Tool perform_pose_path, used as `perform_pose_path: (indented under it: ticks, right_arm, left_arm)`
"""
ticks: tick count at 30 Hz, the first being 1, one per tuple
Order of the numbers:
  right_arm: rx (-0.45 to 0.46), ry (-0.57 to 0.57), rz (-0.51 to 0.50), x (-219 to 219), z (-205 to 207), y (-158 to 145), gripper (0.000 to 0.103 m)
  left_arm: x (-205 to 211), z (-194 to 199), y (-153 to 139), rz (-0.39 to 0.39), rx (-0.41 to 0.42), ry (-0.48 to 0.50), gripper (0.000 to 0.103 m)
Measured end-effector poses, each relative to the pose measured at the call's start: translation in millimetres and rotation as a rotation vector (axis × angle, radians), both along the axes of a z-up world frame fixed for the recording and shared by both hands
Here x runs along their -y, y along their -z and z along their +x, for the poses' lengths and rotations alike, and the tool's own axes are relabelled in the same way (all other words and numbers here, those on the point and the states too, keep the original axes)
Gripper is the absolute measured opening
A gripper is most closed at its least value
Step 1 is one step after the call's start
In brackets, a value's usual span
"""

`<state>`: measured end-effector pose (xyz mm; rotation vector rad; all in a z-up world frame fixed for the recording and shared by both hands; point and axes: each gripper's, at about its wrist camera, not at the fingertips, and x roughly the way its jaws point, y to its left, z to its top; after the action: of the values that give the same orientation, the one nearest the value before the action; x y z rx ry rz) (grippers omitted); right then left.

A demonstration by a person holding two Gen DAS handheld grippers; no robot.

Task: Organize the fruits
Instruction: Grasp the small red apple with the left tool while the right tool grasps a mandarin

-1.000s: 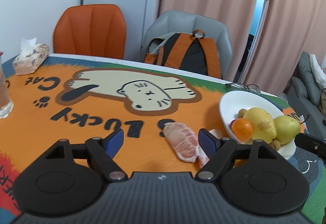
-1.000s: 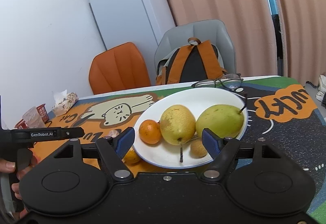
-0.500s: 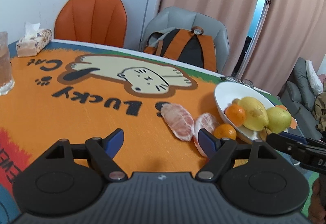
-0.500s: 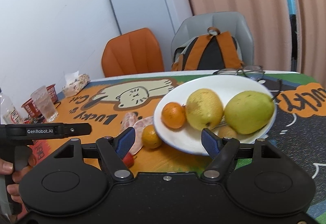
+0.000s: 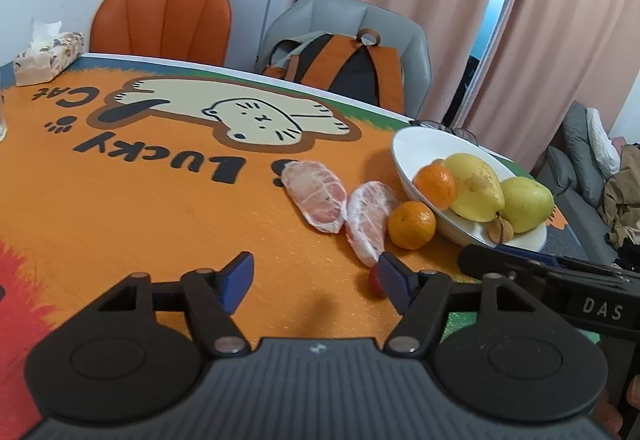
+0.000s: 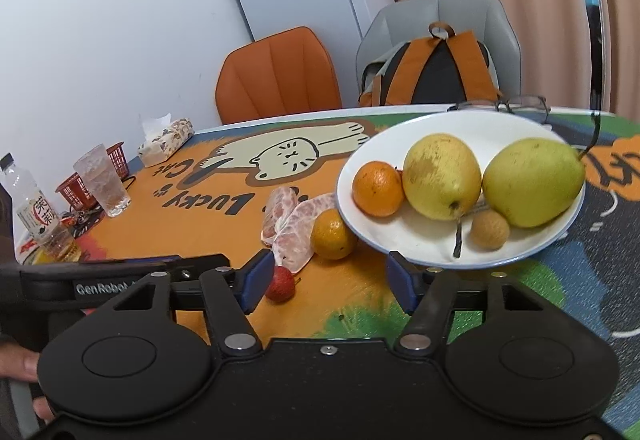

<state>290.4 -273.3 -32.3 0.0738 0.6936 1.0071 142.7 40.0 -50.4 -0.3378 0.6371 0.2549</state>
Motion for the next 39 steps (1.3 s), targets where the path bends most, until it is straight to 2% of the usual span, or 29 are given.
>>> perform_pose_path:
  ticks: [4, 8, 12, 15, 18, 20, 22, 30, 39]
  right_arm:
    - [-0.044, 0.013, 0.025, 2, 3, 3, 0.058]
    - [-0.087, 0.021, 0.056, 4, 9, 5, 0.058]
    - [-0.101, 0.030, 0.060, 6, 11, 6, 0.058]
    - [-0.106, 0.036, 0.061, 6, 12, 7, 0.058]
    - [-0.104, 0.037, 0.062, 5, 11, 8, 0.058]
    - [-0.104, 0.036, 0.059, 4, 11, 9, 0.058]
    - [-0.100, 0.037, 0.054, 2, 11, 10, 0.058]
    - [-0.117, 0.045, 0.057, -7, 13, 15, 0.058]
    - [-0.128, 0.066, 0.005, -24, 16, 23, 0.058]
  left_arm:
    - [6, 6, 5, -0.012, -0.009, 0.016, 0.059]
    - [12, 11, 10, -0.024, -0.014, 0.034, 0.058]
    - [20, 20, 14, -0.031, -0.017, 0.057, 0.055]
    - [22, 25, 18, -0.031, -0.022, 0.058, 0.050]
    - [25, 30, 18, -0.028, -0.018, 0.061, 0.043]
    - [26, 33, 19, -0.036, -0.018, 0.071, 0.030]
    - [27, 34, 20, -0.050, -0.020, 0.083, 0.024]
    - [18, 27, 16, -0.057, -0.011, 0.056, 0.023]
    - [-9, 10, 8, -0.082, 0.020, -0.011, 0.023]
